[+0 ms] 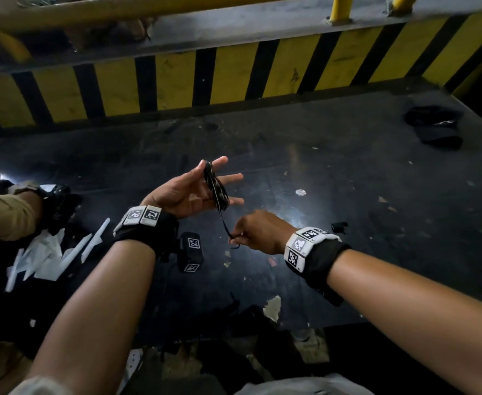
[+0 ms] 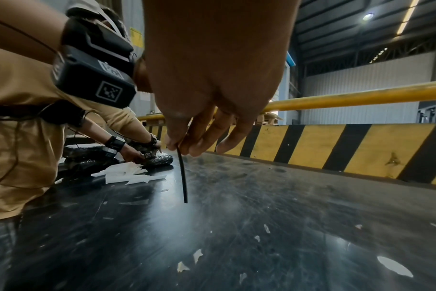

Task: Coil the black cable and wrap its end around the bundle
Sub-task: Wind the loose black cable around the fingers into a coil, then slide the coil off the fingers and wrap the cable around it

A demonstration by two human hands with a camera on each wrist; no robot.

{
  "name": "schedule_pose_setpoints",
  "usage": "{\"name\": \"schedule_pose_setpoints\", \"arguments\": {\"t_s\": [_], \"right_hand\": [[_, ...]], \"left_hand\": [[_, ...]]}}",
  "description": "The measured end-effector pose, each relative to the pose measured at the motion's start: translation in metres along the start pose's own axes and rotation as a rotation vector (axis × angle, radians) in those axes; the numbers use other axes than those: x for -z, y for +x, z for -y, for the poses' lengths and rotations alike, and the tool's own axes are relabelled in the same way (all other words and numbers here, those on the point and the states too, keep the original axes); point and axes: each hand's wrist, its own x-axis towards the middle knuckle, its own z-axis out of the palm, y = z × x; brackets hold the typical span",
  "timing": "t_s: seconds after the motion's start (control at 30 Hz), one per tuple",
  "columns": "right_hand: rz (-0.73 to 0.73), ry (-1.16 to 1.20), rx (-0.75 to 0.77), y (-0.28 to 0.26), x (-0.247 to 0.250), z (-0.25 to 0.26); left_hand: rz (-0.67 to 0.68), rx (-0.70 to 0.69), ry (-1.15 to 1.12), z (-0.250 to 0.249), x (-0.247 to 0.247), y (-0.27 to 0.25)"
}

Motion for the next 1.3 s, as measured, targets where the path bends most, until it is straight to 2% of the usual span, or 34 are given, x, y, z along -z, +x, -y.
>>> {"name": "schedule_pose_setpoints", "arguments": {"t_s": [0.27,0.37,0.6,0.83,1.0,1.17,1.3], "right_hand": [[0.054,-0.276,0.129,0.005,0.033,0.015],[0.055,-0.372,0.186,0.009,0.055,0.025],[0.043,-0.585,0.135,0.02,0.111,0.046],[0.005,-0.586,0.114,0.031,0.115,0.036],[-0.071,-0.35,0.131,0.036,0.106,0.014],[-0.136,0.133,0.031,0.031,0.086,-0.012],[-0.224,0.588,-0.102,0.022,0.054,-0.028]], "left_hand": [[-0.236,0.05,0.035,0.015,0.025,0.002],[-0.225,0.087,0.108,0.02,0.027,0.001],[-0.211,0.13,0.069,0.039,0.032,0.007],[-0.176,0.289,0.103,0.046,0.022,-0.001],[-0.072,0.304,0.091,0.051,0.015,-0.008],[0.034,0.284,-0.085,0.049,0.014,-0.003],[0.013,0.332,-0.087,0.044,0.01,0.008]]}}
